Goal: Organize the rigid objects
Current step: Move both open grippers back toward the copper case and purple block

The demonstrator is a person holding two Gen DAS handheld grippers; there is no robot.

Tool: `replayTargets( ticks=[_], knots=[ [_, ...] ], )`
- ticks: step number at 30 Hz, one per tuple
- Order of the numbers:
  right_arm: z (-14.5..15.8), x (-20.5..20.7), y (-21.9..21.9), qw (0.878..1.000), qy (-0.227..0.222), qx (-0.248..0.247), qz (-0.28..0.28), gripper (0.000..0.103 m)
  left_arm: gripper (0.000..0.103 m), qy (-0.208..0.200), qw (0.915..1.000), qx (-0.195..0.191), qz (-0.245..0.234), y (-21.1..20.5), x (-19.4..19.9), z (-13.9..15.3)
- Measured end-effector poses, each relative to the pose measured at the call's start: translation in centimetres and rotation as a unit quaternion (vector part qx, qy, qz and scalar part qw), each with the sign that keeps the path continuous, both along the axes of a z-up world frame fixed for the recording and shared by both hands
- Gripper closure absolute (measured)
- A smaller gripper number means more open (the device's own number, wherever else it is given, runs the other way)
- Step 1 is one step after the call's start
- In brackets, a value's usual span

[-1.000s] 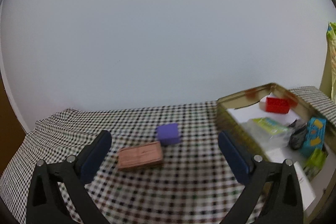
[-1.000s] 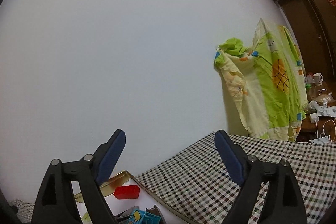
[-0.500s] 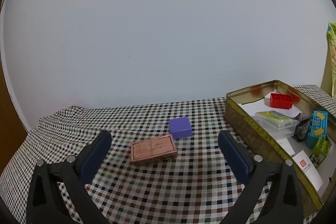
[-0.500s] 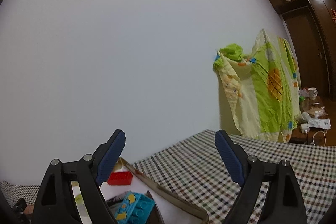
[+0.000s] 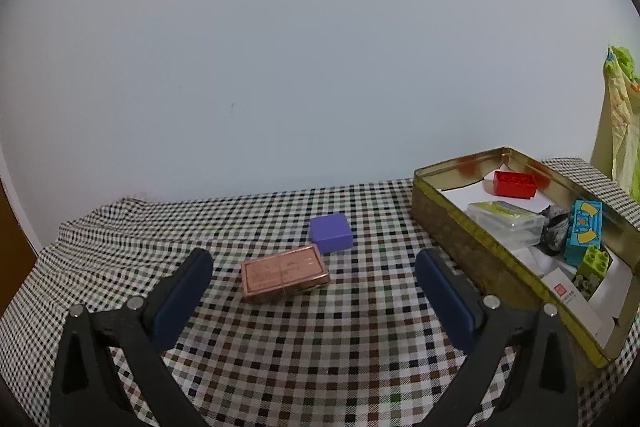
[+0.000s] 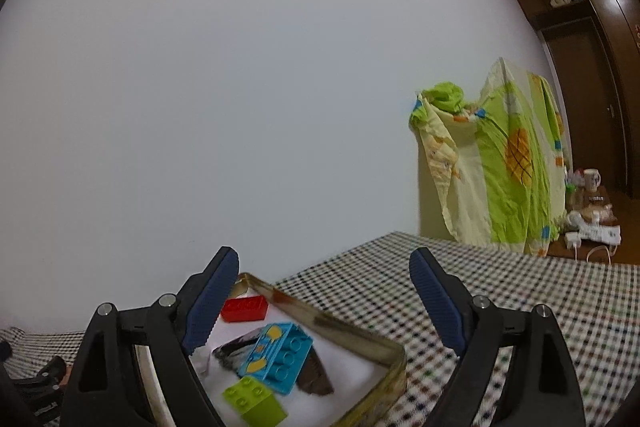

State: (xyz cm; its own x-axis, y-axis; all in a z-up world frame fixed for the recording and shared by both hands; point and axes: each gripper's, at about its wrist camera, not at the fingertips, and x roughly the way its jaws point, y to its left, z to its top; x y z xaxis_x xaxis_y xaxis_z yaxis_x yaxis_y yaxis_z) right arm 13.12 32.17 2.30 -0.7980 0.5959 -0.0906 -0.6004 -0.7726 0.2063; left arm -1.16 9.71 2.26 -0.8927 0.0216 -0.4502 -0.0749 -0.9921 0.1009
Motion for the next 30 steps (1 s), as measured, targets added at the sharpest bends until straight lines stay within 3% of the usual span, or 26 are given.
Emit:
replayTargets(
  ticks=[10,20,30],
  knots=[
    [0.0,-0.2,-3.9,1.0,0.003,0.015,0.024,0.014,0.001,-0.018,0.9997,0.018,0.008,-2.7,-0.3,-0.5],
    [-0.4,-3.3,-7.8,0.997,-0.023,0.017,0.069,0.014,0.001,-0.025,0.9994,0.018,0.018,-5.9,-1.0,-1.0],
    [-0.8,-7.4,-11.5,0.992,-0.05,0.013,0.115,0.014,0.001,-0.046,0.997,0.027,0.057,-12.1,-3.0,-1.7]
  ],
)
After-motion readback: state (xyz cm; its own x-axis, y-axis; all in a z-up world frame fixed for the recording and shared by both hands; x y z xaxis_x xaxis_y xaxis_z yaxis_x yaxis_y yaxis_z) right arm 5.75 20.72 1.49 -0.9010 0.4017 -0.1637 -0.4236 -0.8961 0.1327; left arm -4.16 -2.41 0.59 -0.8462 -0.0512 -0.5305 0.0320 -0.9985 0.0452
